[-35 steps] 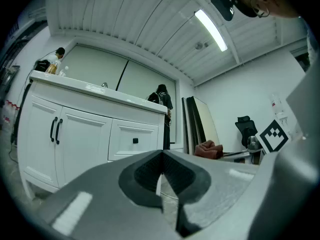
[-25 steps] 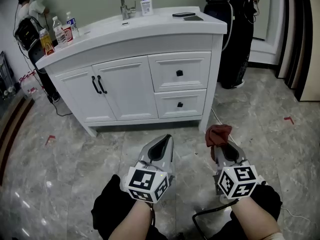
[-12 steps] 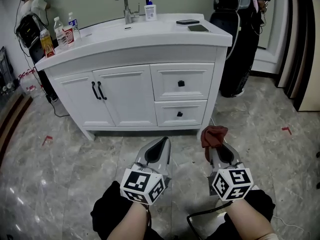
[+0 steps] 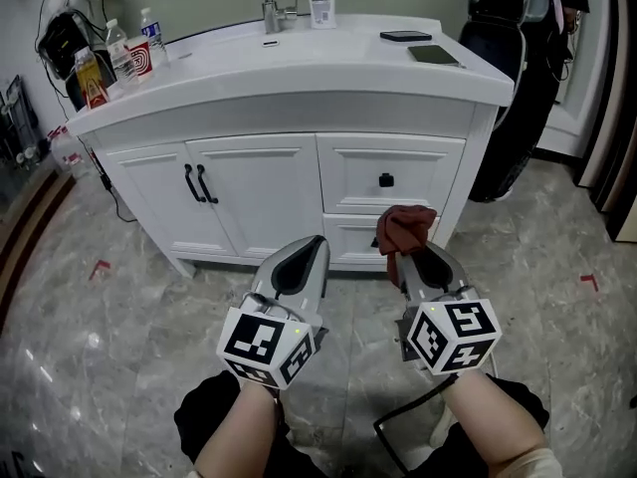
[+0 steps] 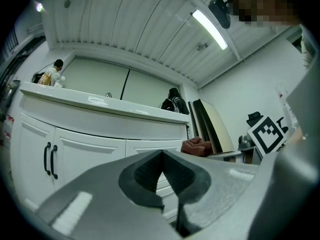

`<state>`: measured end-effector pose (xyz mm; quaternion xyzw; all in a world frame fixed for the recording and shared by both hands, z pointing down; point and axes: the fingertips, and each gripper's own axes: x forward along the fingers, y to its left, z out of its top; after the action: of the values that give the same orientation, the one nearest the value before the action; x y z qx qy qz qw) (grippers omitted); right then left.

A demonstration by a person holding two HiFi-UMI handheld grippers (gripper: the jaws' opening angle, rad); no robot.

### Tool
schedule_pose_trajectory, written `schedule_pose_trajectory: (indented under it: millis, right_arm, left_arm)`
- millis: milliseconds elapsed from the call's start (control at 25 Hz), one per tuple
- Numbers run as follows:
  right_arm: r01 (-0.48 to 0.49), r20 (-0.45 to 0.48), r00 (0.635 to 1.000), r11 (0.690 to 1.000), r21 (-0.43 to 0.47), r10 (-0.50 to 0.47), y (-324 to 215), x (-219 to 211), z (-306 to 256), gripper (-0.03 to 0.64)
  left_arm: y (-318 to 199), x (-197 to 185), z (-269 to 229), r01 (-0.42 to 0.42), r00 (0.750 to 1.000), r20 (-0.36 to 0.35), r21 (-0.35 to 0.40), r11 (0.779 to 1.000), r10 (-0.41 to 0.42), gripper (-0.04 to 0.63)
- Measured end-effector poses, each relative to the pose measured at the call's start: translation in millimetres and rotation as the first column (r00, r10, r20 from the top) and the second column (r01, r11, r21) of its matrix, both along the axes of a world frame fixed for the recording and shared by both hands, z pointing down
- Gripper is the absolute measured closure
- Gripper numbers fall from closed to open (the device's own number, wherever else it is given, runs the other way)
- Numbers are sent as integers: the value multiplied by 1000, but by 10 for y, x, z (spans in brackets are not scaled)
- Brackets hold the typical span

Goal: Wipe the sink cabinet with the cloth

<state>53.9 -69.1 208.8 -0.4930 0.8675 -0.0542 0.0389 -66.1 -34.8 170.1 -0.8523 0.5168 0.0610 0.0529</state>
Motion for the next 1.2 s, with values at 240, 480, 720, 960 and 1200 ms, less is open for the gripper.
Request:
schedule_pose_trajectory:
  millis: [240,480,720,960,1200]
  right_arm:
    - [46,24,999,999,27,-47,-571,-450,-146,528]
    - [105,-8,994,994,39,-105,-1155,-926,-100,528]
    - [165,-16,986,986,37,-165,-1529,-1348,-12,528]
    - [149,17,989,988,41,-150,-1733,-1284,54,525]
    - [90,0,996,994,59,-90,-1806,-972,21,525]
  left_arm:
    - [-512,-179,39,8,1000,5,9,1000,-8,595]
    - [-920,-432,288,28,998,-49,-28,999,-30,595]
    - [-1164,-548,509,38,999,9,-46,998,-37,595]
    - [-1176,-499,516,19,999,52,-16,1000,-18,595]
    - [-1149,-391,612,-12,1000,12,-29,1000,12,595]
